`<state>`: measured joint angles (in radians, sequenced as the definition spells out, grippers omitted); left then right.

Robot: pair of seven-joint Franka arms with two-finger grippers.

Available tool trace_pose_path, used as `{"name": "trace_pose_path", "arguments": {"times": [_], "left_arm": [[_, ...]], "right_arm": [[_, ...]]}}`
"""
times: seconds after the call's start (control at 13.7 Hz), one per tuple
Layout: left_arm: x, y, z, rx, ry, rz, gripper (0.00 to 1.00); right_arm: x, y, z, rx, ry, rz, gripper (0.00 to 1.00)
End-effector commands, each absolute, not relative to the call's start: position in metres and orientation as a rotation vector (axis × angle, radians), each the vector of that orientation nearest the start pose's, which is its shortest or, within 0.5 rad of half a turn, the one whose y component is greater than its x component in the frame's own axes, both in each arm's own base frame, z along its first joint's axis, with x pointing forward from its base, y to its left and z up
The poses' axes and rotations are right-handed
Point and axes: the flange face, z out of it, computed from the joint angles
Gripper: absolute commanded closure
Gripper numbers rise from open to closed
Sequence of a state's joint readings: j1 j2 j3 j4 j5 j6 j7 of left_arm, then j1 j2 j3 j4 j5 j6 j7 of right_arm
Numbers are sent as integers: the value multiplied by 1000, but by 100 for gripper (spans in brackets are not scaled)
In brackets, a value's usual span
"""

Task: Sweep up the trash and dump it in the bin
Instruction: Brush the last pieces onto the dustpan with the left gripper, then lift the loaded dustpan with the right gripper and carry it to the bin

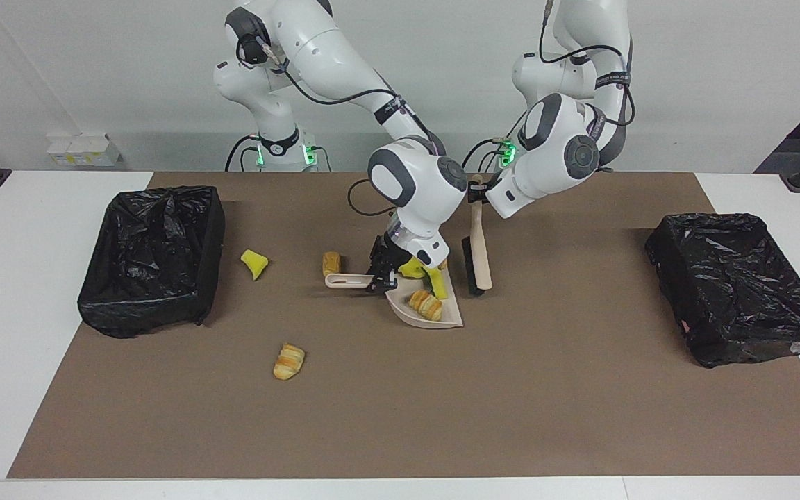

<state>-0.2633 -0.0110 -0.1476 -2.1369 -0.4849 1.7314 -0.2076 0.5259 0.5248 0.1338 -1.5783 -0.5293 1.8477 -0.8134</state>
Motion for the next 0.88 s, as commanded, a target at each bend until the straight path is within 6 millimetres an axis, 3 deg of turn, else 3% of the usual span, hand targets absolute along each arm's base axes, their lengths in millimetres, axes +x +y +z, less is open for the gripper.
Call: {"name": "trace_pose_path", "arguments": {"times": [0.0,0.22,0.37,0.58,0.8], "left_arm": [[435,-230,412,-3276,45,876,100],[442,-197,463,-3275,44,771,100],[440,-193,484,-3226,72,765,100],[422,-214,493,-3202,57,747,100],[385,-261,486,-3193,6,646,100]], "right_arm": [[568,348,336,1865,1987,-340,100],[565,329,356,1885,1966,-310,100],[564,306,377,1905,1948,-288,100],[566,263,427,1970,1960,-244,100],[559,215,474,2036,1906,-200,100]]}}
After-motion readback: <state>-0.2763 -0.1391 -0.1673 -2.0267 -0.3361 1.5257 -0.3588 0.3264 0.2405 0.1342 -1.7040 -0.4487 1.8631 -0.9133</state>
